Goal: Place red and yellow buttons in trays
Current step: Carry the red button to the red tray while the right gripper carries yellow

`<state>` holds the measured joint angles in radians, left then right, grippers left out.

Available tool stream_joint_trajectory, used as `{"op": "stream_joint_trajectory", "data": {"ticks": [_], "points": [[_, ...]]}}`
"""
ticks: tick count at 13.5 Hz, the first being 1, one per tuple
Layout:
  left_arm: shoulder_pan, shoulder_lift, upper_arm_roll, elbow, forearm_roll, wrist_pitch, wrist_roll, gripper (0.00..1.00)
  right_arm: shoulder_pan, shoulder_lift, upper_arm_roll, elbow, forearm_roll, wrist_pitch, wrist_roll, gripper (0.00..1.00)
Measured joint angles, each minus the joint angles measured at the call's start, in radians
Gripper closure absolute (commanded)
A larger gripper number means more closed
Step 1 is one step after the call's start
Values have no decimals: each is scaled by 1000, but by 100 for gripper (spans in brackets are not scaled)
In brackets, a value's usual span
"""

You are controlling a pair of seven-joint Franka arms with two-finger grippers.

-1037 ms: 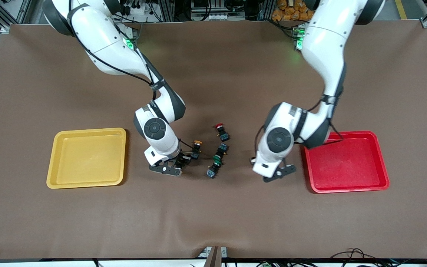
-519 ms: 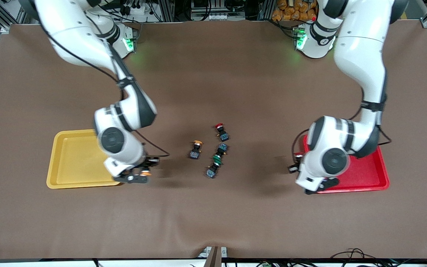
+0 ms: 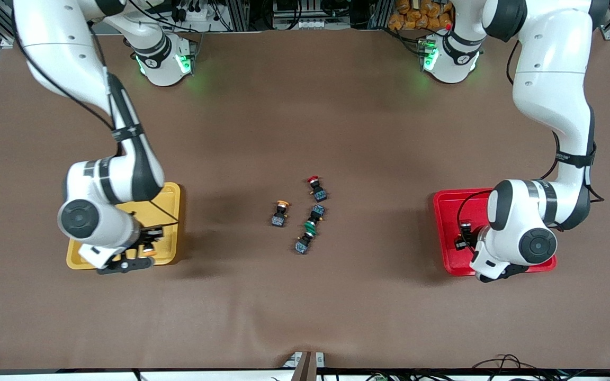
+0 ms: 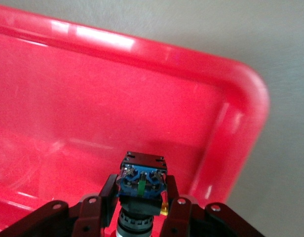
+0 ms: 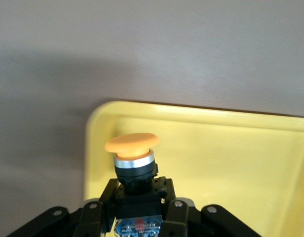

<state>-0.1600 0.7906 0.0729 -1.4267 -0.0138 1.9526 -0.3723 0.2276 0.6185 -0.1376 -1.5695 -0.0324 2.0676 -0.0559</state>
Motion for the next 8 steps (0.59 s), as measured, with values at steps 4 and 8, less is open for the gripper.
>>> {"op": "stream_joint_trajectory", "data": {"ticks": [4,8], "points": [[1,24,-1,9,1,12,0,0,-44,8,-25,-86,102,61,-134,100],[-16,1,-10,28,1,0,0,0,-41,22,-20,-219,142,204,-144,7]]}}
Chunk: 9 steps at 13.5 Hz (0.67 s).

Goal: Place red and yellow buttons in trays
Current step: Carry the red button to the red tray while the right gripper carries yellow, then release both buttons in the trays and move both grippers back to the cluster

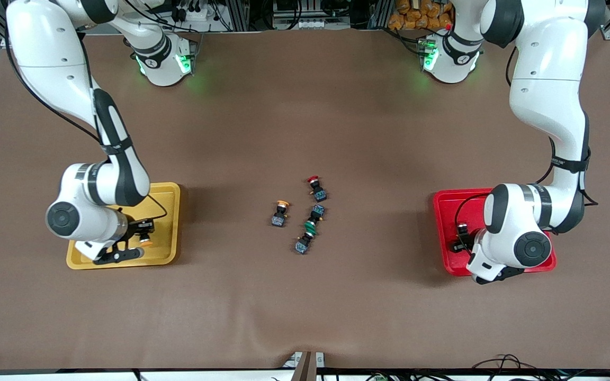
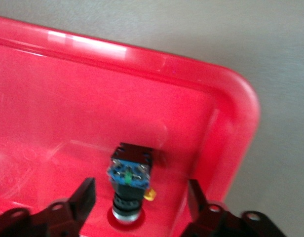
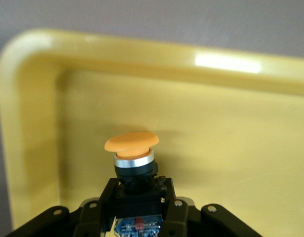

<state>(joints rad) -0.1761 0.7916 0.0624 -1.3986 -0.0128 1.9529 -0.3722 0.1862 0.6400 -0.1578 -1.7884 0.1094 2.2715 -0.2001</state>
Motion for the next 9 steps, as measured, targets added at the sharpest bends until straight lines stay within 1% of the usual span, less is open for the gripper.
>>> {"op": "stream_joint_trajectory", "data": {"ticks": [1,4,7,9], "points": [[-15,-13,-4,1,0,-16,0,0,1,-3,0,-12,1,17,0,0],[-115,-50,-11,1,0,-58,-79,0,2,-13,1,-10,6,-2,0,0],[-234,-57,-14,1,-10,-64,-244,0,14,-67,3,36,8,-108,1,0],[-278,-57,-14,1,-57,-64,-332,0,40,-114,8,65,11,-170,38,0]]}}
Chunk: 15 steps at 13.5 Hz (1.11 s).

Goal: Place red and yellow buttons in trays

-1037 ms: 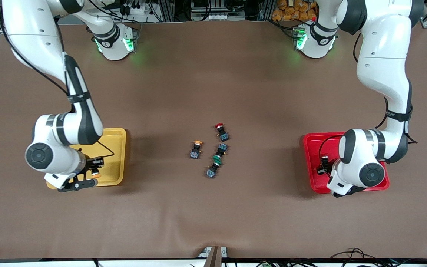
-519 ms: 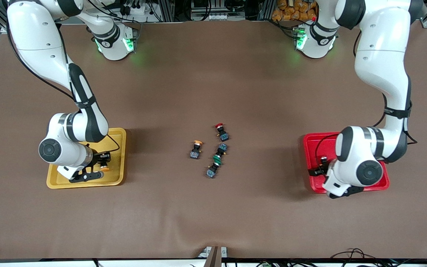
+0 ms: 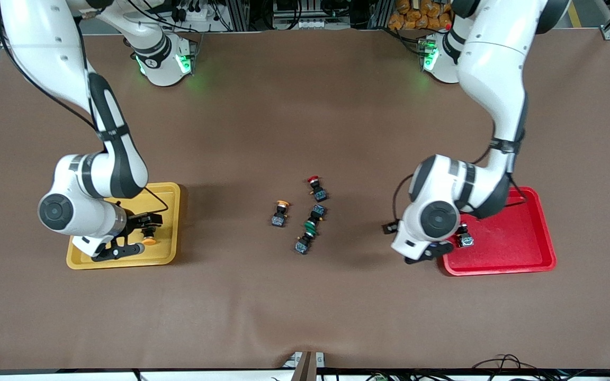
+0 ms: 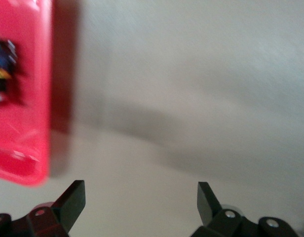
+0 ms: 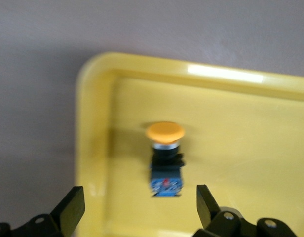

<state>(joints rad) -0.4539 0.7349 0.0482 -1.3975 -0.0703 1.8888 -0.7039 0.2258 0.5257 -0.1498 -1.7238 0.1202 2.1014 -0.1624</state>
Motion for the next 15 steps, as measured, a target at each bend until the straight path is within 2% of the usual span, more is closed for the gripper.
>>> {"op": "stream_joint_trajectory", "data": {"ticks": [4,6,8,11,15], "points": [[-56,0,-2,1,-100,1,-149,0,144,-36,13,5,8,-10,284,0],[-82,0,-5,4,-149,9,-190,0,223,-35,48,3,10,29,496,0],[-108,0,-6,5,-195,46,-215,0,263,-32,104,1,10,97,693,0],[-150,4,-7,2,-246,106,-243,0,299,1,162,-8,10,220,878,0],[-190,24,-7,-2,-279,131,-246,0,359,113,176,-21,9,431,984,0]]}}
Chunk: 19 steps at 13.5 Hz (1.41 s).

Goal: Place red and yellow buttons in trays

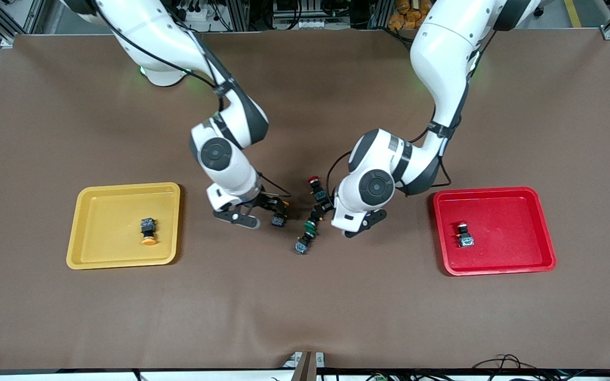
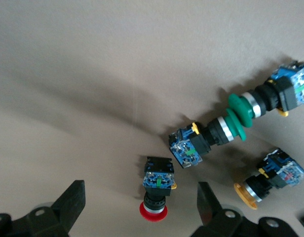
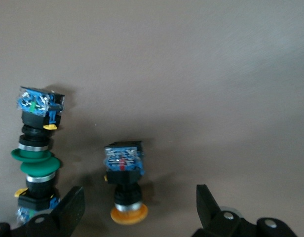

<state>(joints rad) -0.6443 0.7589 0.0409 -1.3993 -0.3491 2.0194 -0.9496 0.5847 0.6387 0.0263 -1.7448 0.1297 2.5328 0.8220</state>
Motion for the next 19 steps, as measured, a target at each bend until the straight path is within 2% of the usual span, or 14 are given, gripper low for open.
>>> {"op": "stream_joint_trajectory", "data": {"ticks": [2,3,4,6,9,10,11,13,14,15,19], "points": [[-11,15,0,-1,-11,6,0,0,11,45,0,1,0,64,10,0],[-20,23,-1,-1,-22,18,0,0,12,56,0,1,0,77,10,7],[-30,31,-1,-2,-37,31,0,0,12,61,-1,1,0,85,10,25],[-54,47,-1,-3,-51,49,0,0,18,70,1,1,-1,112,10,100],[-78,73,-1,-4,-54,76,-2,2,31,86,1,1,-15,145,10,100],[-80,80,-1,-4,-54,80,-2,10,31,86,-1,2,-18,145,9,100],[-81,87,-1,-5,-54,80,-2,27,31,86,-6,3,-26,144,0,100],[-89,100,-1,-6,-54,81,-2,72,18,79,-29,12,-38,90,-70,100],[-93,103,-1,-6,-54,83,-2,90,-4,66,-40,21,-38,34,-128,100],[-93,103,-1,-6,-54,85,-1,100,-38,43,-46,31,-37,-29,-191,100],[-91,97,2,-3,-54,82,2,100,-169,-90,-80,40,-37,-276,-464,100]]}}
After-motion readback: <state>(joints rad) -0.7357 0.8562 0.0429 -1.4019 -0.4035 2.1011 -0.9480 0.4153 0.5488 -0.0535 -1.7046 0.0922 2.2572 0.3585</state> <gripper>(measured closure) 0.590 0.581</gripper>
